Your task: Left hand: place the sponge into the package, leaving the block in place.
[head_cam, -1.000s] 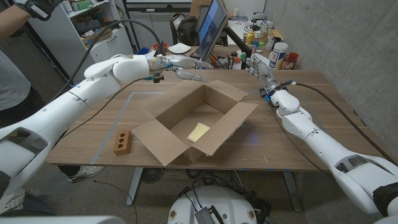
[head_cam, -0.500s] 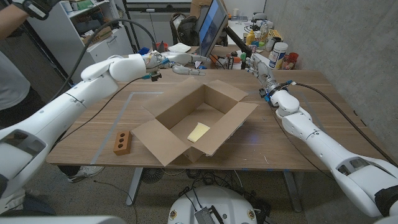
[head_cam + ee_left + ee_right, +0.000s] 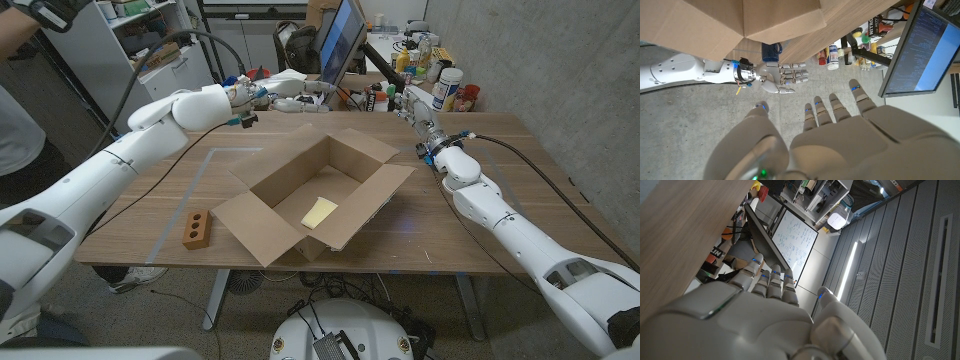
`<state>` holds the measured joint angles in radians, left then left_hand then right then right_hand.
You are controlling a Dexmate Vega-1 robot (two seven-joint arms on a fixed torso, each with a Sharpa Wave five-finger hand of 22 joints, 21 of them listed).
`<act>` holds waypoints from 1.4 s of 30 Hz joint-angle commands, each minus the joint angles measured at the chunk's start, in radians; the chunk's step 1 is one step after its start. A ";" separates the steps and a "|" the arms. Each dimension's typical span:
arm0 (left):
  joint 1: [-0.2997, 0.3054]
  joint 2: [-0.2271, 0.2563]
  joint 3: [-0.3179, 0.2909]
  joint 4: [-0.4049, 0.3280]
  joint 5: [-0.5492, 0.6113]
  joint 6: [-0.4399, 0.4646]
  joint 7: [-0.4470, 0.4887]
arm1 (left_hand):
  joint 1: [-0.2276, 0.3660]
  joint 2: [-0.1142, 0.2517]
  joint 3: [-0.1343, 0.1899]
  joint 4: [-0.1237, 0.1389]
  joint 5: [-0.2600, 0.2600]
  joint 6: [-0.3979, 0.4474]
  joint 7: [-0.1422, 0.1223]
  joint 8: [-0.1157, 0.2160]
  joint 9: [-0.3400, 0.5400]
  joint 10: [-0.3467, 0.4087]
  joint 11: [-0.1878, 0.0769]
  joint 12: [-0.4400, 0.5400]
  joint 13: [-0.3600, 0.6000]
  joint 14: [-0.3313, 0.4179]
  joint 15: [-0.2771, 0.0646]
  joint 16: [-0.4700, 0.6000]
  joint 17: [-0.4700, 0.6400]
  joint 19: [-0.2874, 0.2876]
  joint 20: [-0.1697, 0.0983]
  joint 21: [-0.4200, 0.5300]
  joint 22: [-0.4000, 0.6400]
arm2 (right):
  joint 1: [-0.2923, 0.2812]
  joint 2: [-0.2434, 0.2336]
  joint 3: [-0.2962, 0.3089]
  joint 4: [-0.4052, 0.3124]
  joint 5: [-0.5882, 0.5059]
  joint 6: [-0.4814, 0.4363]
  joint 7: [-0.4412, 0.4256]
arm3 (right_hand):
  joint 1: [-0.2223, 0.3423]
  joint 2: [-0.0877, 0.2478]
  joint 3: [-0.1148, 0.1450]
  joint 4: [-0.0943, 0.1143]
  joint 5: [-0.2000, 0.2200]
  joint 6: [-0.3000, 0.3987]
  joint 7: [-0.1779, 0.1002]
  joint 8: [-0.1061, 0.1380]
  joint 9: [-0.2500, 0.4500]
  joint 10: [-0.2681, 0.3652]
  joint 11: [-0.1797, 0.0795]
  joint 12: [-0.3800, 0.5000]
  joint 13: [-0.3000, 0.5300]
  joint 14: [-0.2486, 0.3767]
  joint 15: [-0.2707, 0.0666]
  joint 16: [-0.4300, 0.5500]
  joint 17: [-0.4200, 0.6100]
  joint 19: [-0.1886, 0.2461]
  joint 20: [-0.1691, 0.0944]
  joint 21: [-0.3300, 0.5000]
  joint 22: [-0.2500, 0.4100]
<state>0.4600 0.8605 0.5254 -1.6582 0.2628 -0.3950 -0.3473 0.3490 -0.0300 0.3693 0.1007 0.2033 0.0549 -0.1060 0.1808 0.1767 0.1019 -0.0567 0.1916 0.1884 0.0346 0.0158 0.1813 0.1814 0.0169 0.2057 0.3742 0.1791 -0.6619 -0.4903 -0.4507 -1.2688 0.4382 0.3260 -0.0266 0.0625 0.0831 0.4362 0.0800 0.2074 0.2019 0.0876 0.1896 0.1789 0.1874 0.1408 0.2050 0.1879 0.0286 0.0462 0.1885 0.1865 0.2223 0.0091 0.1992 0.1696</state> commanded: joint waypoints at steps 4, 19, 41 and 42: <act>0.014 0.000 -0.017 0.008 -0.095 0.013 0.002 | -0.012 -0.006 -0.009 -0.002 0.007 -0.010 -0.013 -0.002 0.003 -0.017 -0.003 -0.003 0.002 -0.011 0.000 -0.002 0.003 -0.014 0.003 -0.008 0.004 | -0.059 -0.026 0.012 -0.095 -0.004 -0.030 -0.037 | -0.005 -0.005 0.000 -0.002 0.004 0.009 0.002 0.001 0.005 0.004 0.001 -0.005 0.005 0.001 0.005 0.000 -0.001 0.003 0.007 -0.004 0.004; 0.035 0.008 -0.038 0.001 -0.213 0.029 -0.027 | -0.025 -0.009 -0.020 0.000 0.009 -0.047 -0.024 -0.007 0.002 -0.056 -0.001 -0.007 0.001 -0.028 -0.001 -0.001 0.002 -0.027 0.000 -0.024 0.005 | -0.118 -0.047 0.024 -0.188 -0.021 -0.058 -0.094 | -0.005 -0.006 -0.001 -0.002 0.004 0.009 0.003 0.001 0.005 0.004 0.000 -0.005 0.005 0.000 0.004 0.000 0.000 0.002 0.007 -0.004 0.004; 0.046 0.019 -0.048 0.033 -0.198 -0.004 0.004 | -0.033 -0.009 -0.026 0.001 0.009 -0.044 -0.024 0.000 0.002 -0.056 0.004 0.000 0.001 -0.035 -0.003 0.001 0.002 -0.034 -0.004 -0.035 0.006 | -0.215 -0.074 0.036 -0.314 -0.054 -0.065 -0.148 | -0.012 -0.014 -0.009 0.000 0.003 0.032 0.004 0.009 0.005 0.020 0.000 0.001 0.005 0.012 -0.001 0.005 0.000 0.007 0.012 -0.002 0.004; 0.045 0.017 -0.049 0.035 -0.198 -0.002 0.007 | -0.033 -0.009 -0.026 0.001 0.009 -0.044 -0.025 0.000 0.002 -0.056 0.004 0.000 0.001 -0.035 -0.003 0.001 0.002 -0.034 -0.004 -0.035 0.006 | -0.222 -0.076 0.040 -0.322 -0.053 -0.067 -0.152 | -0.012 -0.014 -0.009 0.000 0.003 0.033 0.003 0.009 0.005 0.021 0.001 0.001 0.005 0.012 -0.001 0.005 0.000 0.007 0.013 -0.002 0.004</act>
<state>0.5147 0.8870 0.4723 -1.6559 0.0589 -0.3883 -0.3529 0.3214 -0.0393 0.3444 0.1008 0.2070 0.0123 -0.1305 0.1770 0.1770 0.0528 -0.0535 0.1847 0.1859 0.0061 0.0124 0.1813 0.1817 -0.0096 0.1964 0.3398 0.1842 -0.8351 -0.5530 -0.4202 -1.5370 0.3953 0.2583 -0.1580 0.0531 0.0737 0.4289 0.0788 0.2074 0.2223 0.0897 0.1897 0.1789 0.1983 0.1410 0.2050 0.1880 0.0323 0.0426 0.1885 0.1865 0.2278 0.0146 0.1991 0.1696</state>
